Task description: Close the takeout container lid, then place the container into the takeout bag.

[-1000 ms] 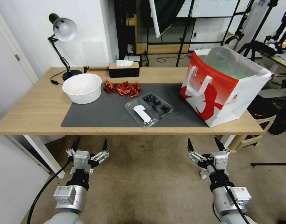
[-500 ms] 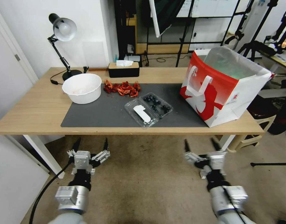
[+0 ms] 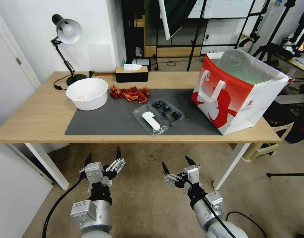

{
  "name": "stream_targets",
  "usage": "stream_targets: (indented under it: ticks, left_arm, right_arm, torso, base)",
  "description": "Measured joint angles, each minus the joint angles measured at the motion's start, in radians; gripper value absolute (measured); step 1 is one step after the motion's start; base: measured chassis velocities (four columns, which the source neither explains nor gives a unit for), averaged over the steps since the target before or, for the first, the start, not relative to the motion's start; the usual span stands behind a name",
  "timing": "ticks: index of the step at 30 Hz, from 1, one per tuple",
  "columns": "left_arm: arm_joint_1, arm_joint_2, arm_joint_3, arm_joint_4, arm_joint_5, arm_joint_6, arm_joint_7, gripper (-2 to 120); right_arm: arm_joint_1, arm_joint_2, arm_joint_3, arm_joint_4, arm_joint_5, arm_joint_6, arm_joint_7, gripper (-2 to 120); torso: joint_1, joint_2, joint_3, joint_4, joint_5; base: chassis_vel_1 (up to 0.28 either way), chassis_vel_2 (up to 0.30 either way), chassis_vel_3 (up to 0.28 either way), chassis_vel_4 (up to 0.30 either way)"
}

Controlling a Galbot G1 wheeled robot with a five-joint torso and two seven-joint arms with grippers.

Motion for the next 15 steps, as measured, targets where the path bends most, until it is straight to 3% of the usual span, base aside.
stream_targets:
  ticks: [15]
  left_arm:
    - [0.004,0.0,-0.02,0.01,0.006,-0.001,0.05,100]
  right_arm:
    - [0.012,-0.011,0.025,-0.011,0.031,0.01,0.007,100]
  torso:
    - [0.0,0.0,0.0,0.0,0.0001]
  base:
    - [0.0,0.0,0.0,0.0]
